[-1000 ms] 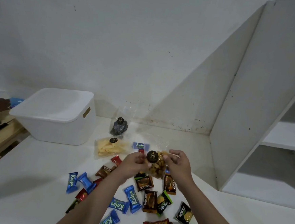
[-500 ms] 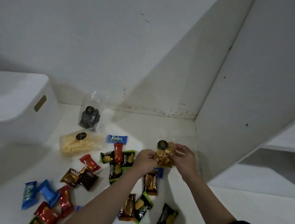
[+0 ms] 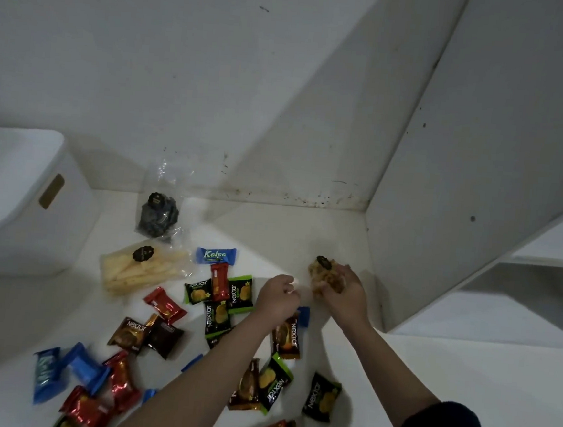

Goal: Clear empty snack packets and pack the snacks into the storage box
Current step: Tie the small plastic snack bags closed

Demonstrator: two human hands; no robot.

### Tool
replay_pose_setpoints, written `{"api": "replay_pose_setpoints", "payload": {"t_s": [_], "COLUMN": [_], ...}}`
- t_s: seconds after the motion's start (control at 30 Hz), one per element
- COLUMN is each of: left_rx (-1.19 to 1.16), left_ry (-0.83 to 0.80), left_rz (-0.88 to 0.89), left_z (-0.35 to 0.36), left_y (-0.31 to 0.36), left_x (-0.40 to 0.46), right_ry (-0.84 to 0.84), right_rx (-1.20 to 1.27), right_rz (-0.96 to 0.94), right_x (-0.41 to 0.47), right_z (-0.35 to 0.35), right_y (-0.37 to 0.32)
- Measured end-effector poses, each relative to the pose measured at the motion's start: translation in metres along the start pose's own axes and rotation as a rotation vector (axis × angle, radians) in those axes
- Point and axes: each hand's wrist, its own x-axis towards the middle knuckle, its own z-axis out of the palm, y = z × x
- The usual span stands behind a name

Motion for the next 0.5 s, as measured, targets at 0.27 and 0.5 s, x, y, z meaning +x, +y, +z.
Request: {"api": "replay_pose_setpoints", "payload": {"t_s": [0.27, 0.5], "left_rx": [-0.059, -0.028], "left_ry": [0.160, 0.315], "left_rz": [0.023, 0.062], "left_z": [-0.079, -0.190], "left_y": [-0.025, -0.068], "left_x": [-0.029, -0.040], "right_ry": [-0.062, -0.065], "right_rx": [-0.045, 0.011], "right_rz": [-0.065, 0.010], "right_x": [-0.056, -0.089], "right_z": [0.057, 0.154], "right_y": [-0.042, -0.077]}}
